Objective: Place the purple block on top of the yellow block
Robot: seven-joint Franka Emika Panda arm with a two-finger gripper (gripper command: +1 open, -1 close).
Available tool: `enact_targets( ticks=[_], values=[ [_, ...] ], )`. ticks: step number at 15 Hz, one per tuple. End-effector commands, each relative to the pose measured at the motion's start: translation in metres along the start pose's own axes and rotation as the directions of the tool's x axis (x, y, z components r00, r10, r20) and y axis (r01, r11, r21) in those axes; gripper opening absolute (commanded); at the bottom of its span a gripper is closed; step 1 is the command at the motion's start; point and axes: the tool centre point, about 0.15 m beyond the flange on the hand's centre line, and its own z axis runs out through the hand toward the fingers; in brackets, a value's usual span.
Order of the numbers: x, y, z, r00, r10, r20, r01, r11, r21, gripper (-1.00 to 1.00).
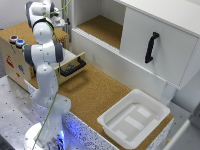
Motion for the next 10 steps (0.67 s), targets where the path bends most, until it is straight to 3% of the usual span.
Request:
enact_targets(
  ticks=[1, 3, 4, 10],
  values=[
    [0.041, 0.014, 0.015, 0.99, -0.016, 0.142, 0.02, 0.999, -0.026, 1.0],
    [0.043, 0.016, 0.011, 0.993, 0.004, 0.116, 0.003, 0.998, -0.056, 1.0],
    [0.042, 0.015, 0.004, 0.994, -0.007, 0.107, 0.011, 0.999, -0.041, 1.0],
    [0.014, -0.005, -0.087, 0.999, -0.045, -0.007, 0.045, 0.999, -0.024, 1.0]
  ],
)
